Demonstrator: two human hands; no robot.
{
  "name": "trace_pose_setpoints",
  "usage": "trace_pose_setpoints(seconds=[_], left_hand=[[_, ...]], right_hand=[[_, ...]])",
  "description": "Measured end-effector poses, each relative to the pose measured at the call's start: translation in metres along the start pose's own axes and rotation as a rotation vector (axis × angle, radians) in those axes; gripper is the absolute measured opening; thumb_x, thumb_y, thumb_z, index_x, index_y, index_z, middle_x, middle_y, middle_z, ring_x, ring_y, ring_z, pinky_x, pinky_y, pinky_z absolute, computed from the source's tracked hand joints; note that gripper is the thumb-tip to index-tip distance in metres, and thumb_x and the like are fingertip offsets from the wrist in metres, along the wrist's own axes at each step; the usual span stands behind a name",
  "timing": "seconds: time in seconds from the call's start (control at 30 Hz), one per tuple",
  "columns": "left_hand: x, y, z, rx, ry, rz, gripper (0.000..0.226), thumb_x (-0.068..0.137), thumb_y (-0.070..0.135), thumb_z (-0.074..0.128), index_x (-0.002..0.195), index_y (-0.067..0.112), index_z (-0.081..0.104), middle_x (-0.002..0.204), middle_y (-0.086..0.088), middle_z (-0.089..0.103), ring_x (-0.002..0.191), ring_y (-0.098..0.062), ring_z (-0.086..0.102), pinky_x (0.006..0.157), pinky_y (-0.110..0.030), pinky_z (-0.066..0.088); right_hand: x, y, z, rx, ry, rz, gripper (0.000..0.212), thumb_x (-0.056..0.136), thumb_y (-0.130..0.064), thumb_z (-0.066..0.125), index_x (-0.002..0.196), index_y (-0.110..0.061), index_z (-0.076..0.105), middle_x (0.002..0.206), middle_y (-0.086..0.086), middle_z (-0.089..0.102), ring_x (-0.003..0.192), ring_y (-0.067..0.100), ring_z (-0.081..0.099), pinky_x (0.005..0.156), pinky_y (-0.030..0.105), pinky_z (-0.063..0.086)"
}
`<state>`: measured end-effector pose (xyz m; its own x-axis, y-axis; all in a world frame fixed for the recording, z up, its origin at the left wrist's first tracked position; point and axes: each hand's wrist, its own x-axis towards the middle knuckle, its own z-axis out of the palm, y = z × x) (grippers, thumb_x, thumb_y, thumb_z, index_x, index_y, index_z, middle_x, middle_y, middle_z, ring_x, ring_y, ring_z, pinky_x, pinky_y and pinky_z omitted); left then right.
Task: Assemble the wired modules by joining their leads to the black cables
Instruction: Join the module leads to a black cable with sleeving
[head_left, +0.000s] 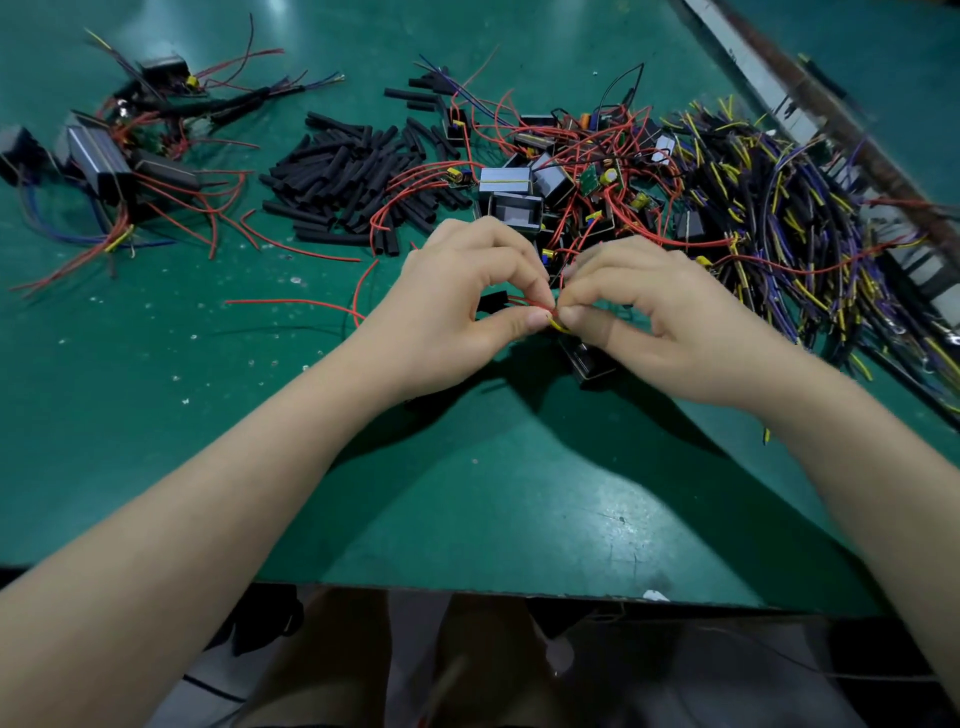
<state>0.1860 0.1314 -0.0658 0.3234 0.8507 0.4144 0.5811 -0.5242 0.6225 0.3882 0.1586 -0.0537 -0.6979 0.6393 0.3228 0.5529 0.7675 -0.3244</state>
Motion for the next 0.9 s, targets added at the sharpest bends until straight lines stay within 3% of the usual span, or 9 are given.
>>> trace_pose_setpoints(seconds=[0.1, 0.2, 0.33, 0.5, 0.63, 0.73, 0.9], left_hand=[[0.000, -0.002, 0.002, 0.010, 0.033, 0.001, 0.007, 0.081, 0.023, 0.072, 0.087, 0.027, 0.068, 0.099, 0.013, 0.055, 0.101, -0.015, 0.047, 0.095, -0.045, 0.037], [0.002, -0.004, 0.003, 0.013, 0.075, -0.019, 0.008, 0.082, 0.022, 0.073, 0.089, 0.022, 0.071, 0.096, 0.006, 0.058, 0.095, -0.007, 0.049, 0.093, -0.035, 0.037], [0.001, -0.004, -0.003, 0.039, 0.063, -0.054, 0.015, 0.084, 0.025, 0.072, 0.096, 0.015, 0.070, 0.094, 0.003, 0.063, 0.094, -0.014, 0.059, 0.091, -0.032, 0.043], [-0.002, -0.009, -0.028, 0.065, -0.038, -0.129, 0.034, 0.077, 0.048, 0.062, 0.096, 0.020, 0.069, 0.094, 0.004, 0.066, 0.088, -0.003, 0.056, 0.079, -0.003, 0.036], [-0.009, -0.014, -0.040, 0.127, -0.119, -0.086, 0.032, 0.076, 0.052, 0.060, 0.088, 0.024, 0.070, 0.090, 0.004, 0.066, 0.086, -0.004, 0.058, 0.082, -0.017, 0.042], [-0.012, -0.014, -0.044, 0.115, -0.111, -0.051, 0.027, 0.080, 0.048, 0.061, 0.089, 0.025, 0.069, 0.088, 0.005, 0.066, 0.084, -0.003, 0.058, 0.078, -0.013, 0.042], [-0.011, -0.013, -0.045, 0.016, -0.081, -0.180, 0.034, 0.081, 0.050, 0.053, 0.094, 0.025, 0.071, 0.088, 0.014, 0.065, 0.080, 0.007, 0.058, 0.072, -0.007, 0.039]], right_hand=[[0.002, 0.006, 0.000, 0.136, -0.047, 0.018, 0.018, 0.093, -0.018, 0.058, 0.091, -0.004, 0.070, 0.092, 0.010, 0.065, 0.099, 0.032, 0.057, 0.092, 0.046, 0.042], [0.001, 0.009, 0.006, 0.202, 0.000, 0.121, 0.013, 0.094, -0.017, 0.060, 0.096, -0.010, 0.071, 0.090, 0.003, 0.064, 0.091, 0.021, 0.056, 0.088, 0.040, 0.043], [-0.004, 0.010, 0.012, 0.127, 0.110, 0.128, 0.023, 0.095, -0.024, 0.057, 0.104, -0.009, 0.071, 0.096, 0.000, 0.065, 0.095, 0.021, 0.058, 0.089, 0.037, 0.044], [-0.013, 0.016, 0.007, -0.037, 0.240, 0.041, 0.024, 0.093, -0.024, 0.057, 0.096, -0.006, 0.073, 0.092, 0.007, 0.068, 0.092, 0.026, 0.058, 0.088, 0.037, 0.043], [-0.014, 0.017, 0.007, -0.034, 0.145, 0.069, 0.032, 0.091, -0.045, 0.057, 0.098, -0.018, 0.073, 0.094, -0.003, 0.068, 0.098, 0.027, 0.058, 0.083, 0.051, 0.043], [-0.013, 0.012, 0.011, -0.083, 0.109, 0.058, 0.038, 0.087, -0.054, 0.053, 0.099, -0.023, 0.072, 0.096, -0.006, 0.068, 0.101, 0.024, 0.056, 0.077, 0.037, 0.031], [-0.013, 0.010, 0.010, -0.128, 0.135, 0.085, 0.029, 0.090, -0.043, 0.053, 0.097, -0.021, 0.071, 0.094, -0.009, 0.065, 0.100, 0.022, 0.053, 0.075, 0.031, 0.022]])
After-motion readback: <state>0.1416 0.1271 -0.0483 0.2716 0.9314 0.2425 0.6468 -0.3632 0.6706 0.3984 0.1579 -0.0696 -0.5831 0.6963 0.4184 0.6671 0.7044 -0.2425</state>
